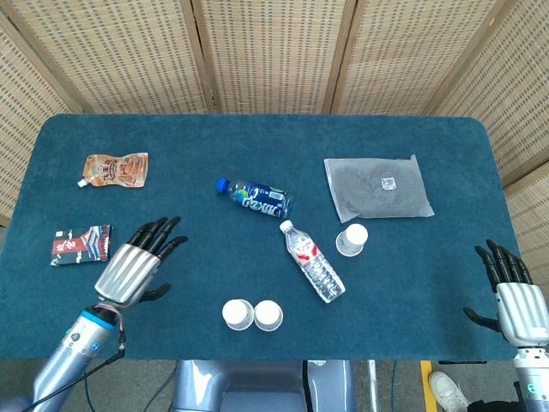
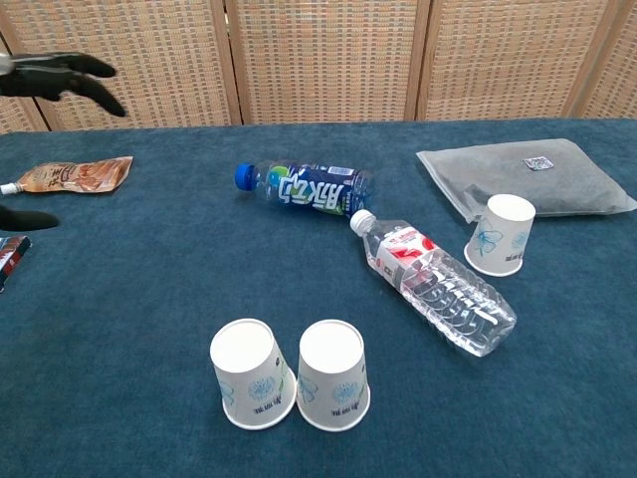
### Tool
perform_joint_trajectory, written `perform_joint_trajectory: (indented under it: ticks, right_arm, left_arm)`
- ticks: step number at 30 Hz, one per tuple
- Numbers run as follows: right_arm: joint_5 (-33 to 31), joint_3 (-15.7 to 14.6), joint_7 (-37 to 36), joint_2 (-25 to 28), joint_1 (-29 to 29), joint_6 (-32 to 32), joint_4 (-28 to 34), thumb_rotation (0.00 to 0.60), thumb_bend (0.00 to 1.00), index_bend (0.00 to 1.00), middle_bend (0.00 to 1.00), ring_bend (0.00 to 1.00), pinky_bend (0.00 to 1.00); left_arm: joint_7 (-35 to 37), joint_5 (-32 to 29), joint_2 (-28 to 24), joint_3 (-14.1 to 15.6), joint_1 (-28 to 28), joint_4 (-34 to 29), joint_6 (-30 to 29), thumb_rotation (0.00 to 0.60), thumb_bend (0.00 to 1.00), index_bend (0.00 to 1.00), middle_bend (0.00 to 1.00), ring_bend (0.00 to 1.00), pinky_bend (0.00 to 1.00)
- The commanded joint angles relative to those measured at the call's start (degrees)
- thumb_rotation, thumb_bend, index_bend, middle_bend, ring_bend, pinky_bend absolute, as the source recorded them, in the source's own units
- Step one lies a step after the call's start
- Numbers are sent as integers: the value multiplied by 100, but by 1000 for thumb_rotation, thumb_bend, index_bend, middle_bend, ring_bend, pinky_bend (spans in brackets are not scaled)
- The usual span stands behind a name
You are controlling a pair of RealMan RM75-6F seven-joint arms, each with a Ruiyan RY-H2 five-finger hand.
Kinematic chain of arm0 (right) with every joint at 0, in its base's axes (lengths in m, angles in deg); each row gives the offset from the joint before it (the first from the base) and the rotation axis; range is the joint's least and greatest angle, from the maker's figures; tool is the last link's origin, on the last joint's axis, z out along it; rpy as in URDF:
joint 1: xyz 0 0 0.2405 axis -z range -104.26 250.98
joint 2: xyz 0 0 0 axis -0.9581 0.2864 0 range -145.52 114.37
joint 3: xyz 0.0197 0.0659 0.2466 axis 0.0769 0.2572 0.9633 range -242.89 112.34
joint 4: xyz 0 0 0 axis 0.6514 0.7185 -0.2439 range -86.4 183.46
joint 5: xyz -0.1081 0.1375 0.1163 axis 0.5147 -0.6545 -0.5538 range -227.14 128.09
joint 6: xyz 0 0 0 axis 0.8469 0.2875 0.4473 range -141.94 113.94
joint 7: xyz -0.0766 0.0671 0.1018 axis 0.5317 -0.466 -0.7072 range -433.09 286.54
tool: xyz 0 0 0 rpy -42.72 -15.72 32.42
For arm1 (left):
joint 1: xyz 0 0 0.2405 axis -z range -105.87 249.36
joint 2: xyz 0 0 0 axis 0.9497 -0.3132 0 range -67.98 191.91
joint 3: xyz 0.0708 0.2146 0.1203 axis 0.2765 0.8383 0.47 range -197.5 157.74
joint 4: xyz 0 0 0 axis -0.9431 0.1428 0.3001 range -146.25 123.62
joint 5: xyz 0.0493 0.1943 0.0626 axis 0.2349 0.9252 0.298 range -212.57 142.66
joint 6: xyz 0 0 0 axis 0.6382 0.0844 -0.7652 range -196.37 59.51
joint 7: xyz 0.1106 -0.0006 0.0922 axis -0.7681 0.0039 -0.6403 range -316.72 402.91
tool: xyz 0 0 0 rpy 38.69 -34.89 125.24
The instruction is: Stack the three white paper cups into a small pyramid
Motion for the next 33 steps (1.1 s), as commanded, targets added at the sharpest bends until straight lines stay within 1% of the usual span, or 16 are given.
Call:
perform_joint_trajectory:
  ticks: [1,4,7,12,14,17,18,19,22,25,29,33]
  right_arm:
    - [20,-16,63,-21,-8,11,16,600,129,92,0,0,147]
    - [29,-22,123,-45,-17,18,24,600,129,92,0,0,147]
    - [42,-35,192,-78,-31,41,25,600,129,92,0,0,147]
    - [103,-54,276,-144,-69,68,30,600,129,90,0,0,147]
    - [160,-45,214,-183,-88,38,12,600,129,93,0,0,146]
    - [223,31,90,-235,-152,-15,7,600,129,100,0,0,146]
    - [271,82,91,-223,-227,7,60,600,129,103,0,0,146]
    - [359,186,150,-146,-429,154,245,600,129,106,0,0,146]
    - [256,374,369,2,-736,503,635,600,129,129,0,0,146]
    - [102,558,624,33,-1069,893,928,600,129,161,0,0,151]
    - [-390,838,1197,-88,-1661,1659,1177,600,129,210,0,0,162]
    - [-991,1102,1751,-350,-2205,2233,1229,600,128,228,0,0,163]
  left_arm:
    - [363,509,-280,458,-746,179,-682,600,225,166,0,0,107]
    - [627,709,-414,650,-1071,295,-929,600,225,158,0,0,107]
    - [662,872,-545,802,-1361,461,-1126,600,226,148,0,0,107]
    - [598,1029,-605,931,-1762,680,-1401,600,225,141,0,0,106]
    - [710,1100,-564,988,-1936,802,-1480,600,225,138,0,0,101]
    - [811,1180,-578,1034,-2034,951,-1393,600,225,133,0,0,95]
    - [843,1180,-570,1002,-2058,977,-1391,600,225,133,0,0,95]
    - [862,1187,-556,946,-2075,1011,-1386,600,225,133,0,0,95]
    - [904,1205,-531,835,-2113,1052,-1349,600,225,132,0,0,96]
    - [898,1187,-520,757,-2152,1076,-1297,600,226,131,0,0,95]
    - [867,1162,-499,623,-2196,1113,-1233,600,225,131,0,0,96]
    - [881,1096,-478,515,-2216,1147,-1121,600,225,131,0,0,96]
